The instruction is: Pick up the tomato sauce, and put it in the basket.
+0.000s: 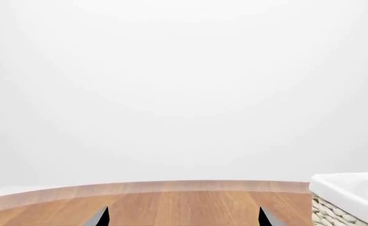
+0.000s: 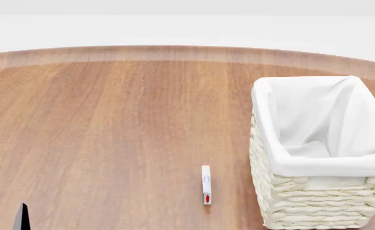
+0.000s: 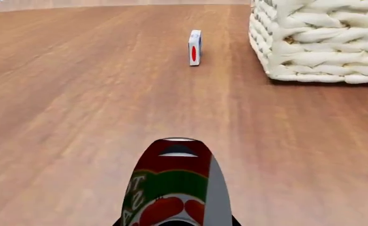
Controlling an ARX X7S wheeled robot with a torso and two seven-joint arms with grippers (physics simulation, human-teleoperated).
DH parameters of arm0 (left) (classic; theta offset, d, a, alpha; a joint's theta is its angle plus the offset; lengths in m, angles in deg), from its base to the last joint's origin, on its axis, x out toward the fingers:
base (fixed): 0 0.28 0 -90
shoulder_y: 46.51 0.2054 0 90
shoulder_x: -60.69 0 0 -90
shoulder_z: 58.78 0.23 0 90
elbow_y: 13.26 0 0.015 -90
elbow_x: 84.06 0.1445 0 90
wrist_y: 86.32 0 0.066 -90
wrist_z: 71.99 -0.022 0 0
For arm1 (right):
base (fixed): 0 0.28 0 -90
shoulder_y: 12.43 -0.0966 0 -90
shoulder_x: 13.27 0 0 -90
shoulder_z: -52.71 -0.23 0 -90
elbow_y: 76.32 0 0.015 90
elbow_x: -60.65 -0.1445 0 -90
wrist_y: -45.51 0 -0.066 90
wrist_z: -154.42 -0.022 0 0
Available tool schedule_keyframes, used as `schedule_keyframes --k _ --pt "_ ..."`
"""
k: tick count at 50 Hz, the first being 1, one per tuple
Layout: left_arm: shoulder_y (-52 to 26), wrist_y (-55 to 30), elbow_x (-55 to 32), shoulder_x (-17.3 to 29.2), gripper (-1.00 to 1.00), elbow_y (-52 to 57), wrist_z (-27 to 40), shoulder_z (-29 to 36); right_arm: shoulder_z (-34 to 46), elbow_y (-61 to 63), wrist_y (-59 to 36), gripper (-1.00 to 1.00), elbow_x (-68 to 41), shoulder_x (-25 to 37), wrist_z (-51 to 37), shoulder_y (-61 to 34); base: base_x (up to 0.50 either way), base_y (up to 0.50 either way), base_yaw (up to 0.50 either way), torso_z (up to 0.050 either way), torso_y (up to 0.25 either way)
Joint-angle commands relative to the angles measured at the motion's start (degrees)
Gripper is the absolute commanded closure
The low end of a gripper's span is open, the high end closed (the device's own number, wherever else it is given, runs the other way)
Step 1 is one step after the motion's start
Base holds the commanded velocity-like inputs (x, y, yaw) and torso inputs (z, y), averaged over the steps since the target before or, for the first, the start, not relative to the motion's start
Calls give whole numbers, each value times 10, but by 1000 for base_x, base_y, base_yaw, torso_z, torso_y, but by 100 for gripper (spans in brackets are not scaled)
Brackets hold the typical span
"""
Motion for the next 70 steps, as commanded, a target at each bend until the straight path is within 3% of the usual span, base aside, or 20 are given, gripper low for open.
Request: schedule_keyframes --k 1,11,39,46,64,70 --pt "0 3 -5 3 -100 -2 2 -2 20 95 -72 100 37 6 -23 -3 0 0 0 0 0" --pt "0 1 -8 6 -100 1 5 -2 36 225 -215 100 46 15 -41 -51 0 0 0 0 0" --pt "1 6 -11 11 -100 -2 10 1 8 378 -533 100 -11 0 -86 -246 0 0 0 0 0" --pt "-2 6 -12 11 -100 -4 10 3 -1 403 -580 100 -23 5 -96 -263 0 0 0 0 0" --pt "-4 5 -12 14 -100 -4 14 6 1 398 -572 100 -36 7 -84 -262 0 0 0 0 0" --pt "-6 -4 -12 16 -100 6 18 8 2 363 -591 100 -47 -20 -74 -322 0 0 0 0 0"
